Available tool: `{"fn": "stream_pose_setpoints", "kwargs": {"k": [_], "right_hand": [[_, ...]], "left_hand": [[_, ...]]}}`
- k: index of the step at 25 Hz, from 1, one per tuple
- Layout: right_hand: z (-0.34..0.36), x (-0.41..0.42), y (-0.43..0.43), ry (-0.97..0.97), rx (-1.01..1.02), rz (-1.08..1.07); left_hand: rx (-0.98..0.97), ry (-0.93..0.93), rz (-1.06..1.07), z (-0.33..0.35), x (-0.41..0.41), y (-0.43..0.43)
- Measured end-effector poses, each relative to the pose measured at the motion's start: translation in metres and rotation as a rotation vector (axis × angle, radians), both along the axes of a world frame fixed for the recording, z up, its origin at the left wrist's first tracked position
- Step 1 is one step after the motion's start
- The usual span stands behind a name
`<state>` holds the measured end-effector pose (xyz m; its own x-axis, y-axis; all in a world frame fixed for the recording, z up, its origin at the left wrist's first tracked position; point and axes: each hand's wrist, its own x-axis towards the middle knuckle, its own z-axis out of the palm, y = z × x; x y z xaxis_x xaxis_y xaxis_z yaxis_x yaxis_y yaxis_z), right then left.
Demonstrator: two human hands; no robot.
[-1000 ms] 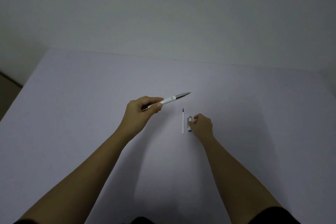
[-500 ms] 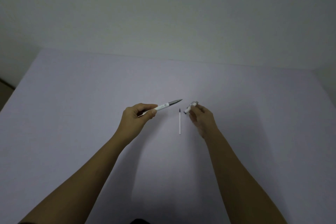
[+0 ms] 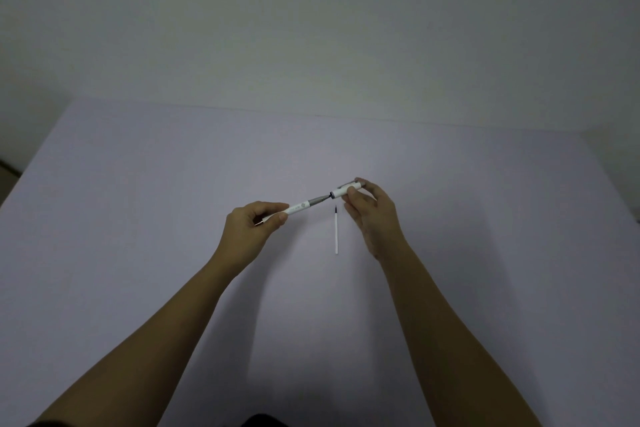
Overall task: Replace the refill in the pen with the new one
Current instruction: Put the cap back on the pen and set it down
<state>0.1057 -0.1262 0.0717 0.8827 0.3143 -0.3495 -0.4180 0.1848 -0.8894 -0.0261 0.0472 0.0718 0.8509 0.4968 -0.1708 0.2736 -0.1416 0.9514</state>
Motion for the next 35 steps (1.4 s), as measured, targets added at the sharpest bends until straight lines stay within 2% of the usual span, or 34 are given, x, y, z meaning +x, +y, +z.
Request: {"fn": "stream_pose_setpoints", "kwargs": {"k": [14,16,18,20,21,24,27,30,35], "right_hand": [[-0.001,-0.012,0.011,-0.202,-0.192,0.216],[-0.002,-0.009,0.011,-0.213,-0.215,0.218],[-0.004,-0.002,0.011,-0.231,-0.255,0.231],[-0.009,0.005,0.014,-0.273,-0.358,0.266],[-0.014,0.008,0.017,-0.316,-0.454,0.293],[-0.038,0.015,0.019,-0.464,-0.779,0.383],[-0.071,0.014,0.006,-0.477,-0.914,0.457],[-0.101,0.008,-0.013,-0.557,-1.052,0.519],[-0.125,0.000,-0.030,-0.746,-1.240,0.601]], "left_hand": [[0.077,-0.025,0.017,0.001,0.009,-0.007],[0.183,-0.007,-0.007,-0.002,0.010,-0.009],[0.422,0.024,-0.113,-0.006,0.013,-0.011],[0.634,0.074,-0.226,-0.012,0.019,-0.015],[0.655,0.104,-0.241,-0.017,0.022,-0.018],[0.559,0.224,-0.132,-0.035,0.028,-0.031],[0.464,0.346,-0.001,-0.056,0.035,-0.047],[0.406,0.414,0.028,-0.069,0.042,-0.061],[0.468,0.433,0.043,-0.080,0.049,-0.076]]}}
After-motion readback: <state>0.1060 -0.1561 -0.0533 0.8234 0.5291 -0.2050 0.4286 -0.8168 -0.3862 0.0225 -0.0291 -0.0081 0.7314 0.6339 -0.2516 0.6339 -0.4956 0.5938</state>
